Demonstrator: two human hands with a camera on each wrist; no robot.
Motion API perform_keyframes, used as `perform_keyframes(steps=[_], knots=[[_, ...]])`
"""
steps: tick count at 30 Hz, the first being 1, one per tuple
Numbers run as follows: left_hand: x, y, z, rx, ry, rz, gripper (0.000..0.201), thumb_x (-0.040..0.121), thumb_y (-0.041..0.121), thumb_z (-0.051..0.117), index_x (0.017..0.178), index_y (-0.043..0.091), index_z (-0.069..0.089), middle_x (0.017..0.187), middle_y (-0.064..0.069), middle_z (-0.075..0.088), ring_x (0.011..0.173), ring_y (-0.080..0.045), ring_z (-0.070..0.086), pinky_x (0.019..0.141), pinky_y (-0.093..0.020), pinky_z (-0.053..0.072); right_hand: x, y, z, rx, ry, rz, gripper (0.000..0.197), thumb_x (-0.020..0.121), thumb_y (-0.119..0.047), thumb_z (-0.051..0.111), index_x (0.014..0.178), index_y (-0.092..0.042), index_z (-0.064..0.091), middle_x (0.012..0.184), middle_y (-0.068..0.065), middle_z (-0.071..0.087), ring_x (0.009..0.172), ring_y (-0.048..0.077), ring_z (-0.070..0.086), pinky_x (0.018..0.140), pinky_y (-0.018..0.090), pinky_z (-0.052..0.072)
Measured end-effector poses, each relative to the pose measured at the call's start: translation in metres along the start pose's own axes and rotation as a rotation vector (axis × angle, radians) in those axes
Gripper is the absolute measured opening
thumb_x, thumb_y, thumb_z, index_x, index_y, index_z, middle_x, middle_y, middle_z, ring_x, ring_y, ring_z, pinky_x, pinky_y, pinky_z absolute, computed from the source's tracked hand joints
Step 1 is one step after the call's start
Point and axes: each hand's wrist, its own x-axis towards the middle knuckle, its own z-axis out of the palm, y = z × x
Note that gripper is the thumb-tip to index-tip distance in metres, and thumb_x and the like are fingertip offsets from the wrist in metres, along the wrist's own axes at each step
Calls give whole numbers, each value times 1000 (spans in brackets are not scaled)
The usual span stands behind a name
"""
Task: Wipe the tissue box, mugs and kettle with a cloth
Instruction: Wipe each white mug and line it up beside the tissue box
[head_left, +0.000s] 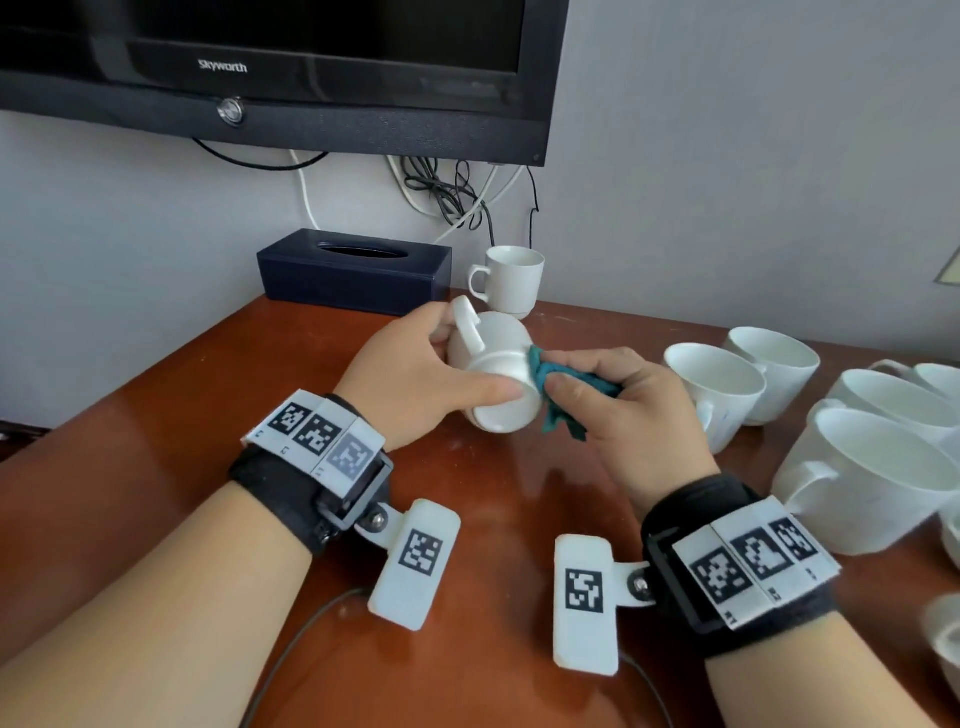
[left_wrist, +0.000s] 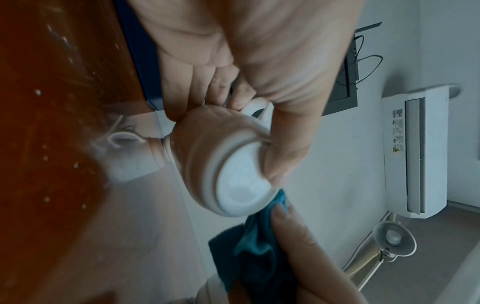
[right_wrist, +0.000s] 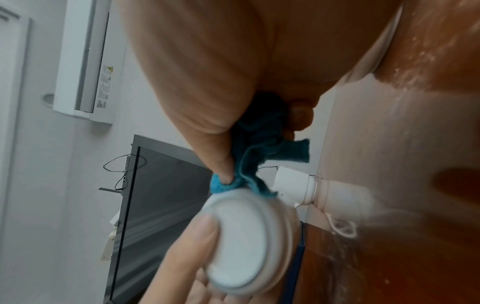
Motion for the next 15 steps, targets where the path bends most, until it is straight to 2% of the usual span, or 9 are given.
perform_keyframes(steps=[2,4,7,9,12,15], knots=[[0,-1,-2,-3,18,-4,85,54,66,89,129,39,60,117,22,69,110,1,66,100,-40,55,1,2,-2,-14,32,7,19,82,-35,74,99,-42,81,102,9,72,89,24,68,78,37,52],[-1,2,-1,19,-3,6,87,53,67,89,130,40,59,119,23,68,111,1,65,100,-40,55,0,-1,-1,4,42,-14,19,85,-31,75,98,-44,81,105,4,70,94,25,69,81,39,54],[-5,6,6,21,-99,28,88,51,58,93,130,40,59,119,24,70,109,4,67,100,-38,56,-4,-7,5,-14,-46,-79,31,91,-18,77,96,-49,79,106,-1,66,101,14,67,87,32,55],[-7,7,9,12,-130,37,89,51,53,95,132,41,59,121,25,69,110,5,66,101,-35,56,-4,-10,9,-31,-65,-90,32,91,-17,78,93,-49,79,107,0,66,101,10,66,88,31,55],[-5,5,5,-40,-62,50,81,53,46,98,125,44,58,118,25,70,109,5,67,100,-36,57,0,-7,8,-5,15,-52,22,84,-28,76,93,-48,81,104,-1,68,94,16,67,86,41,56],[-1,1,-3,-161,13,28,81,55,48,97,126,36,60,121,18,71,112,0,68,103,-43,55,2,0,2,-31,77,12,17,79,-35,72,89,-46,80,98,7,72,81,23,66,76,39,52]])
